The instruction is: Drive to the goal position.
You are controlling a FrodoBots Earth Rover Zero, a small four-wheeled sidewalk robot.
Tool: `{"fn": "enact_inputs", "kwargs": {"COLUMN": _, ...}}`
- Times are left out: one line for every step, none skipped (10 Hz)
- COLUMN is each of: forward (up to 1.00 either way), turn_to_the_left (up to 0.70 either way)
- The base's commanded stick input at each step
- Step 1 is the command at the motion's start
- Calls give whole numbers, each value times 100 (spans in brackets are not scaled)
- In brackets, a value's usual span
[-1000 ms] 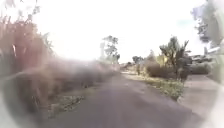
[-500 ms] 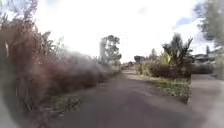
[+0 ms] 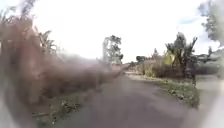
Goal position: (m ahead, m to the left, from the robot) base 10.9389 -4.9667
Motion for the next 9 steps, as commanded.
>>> {"fn": "enact_inputs", "kwargs": {"forward": 50, "turn_to_the_left": -49}}
{"fn": "enact_inputs", "kwargs": {"forward": 50, "turn_to_the_left": -49}}
{"fn": "enact_inputs", "kwargs": {"forward": 50, "turn_to_the_left": -49}}
{"fn": "enact_inputs", "kwargs": {"forward": 50, "turn_to_the_left": -49}}
{"fn": "enact_inputs", "kwargs": {"forward": 50, "turn_to_the_left": -49}}
{"fn": "enact_inputs", "kwargs": {"forward": 50, "turn_to_the_left": -49}}
{"fn": "enact_inputs", "kwargs": {"forward": 50, "turn_to_the_left": -49}}
{"fn": "enact_inputs", "kwargs": {"forward": 50, "turn_to_the_left": -49}}
{"fn": "enact_inputs", "kwargs": {"forward": 50, "turn_to_the_left": -49}}
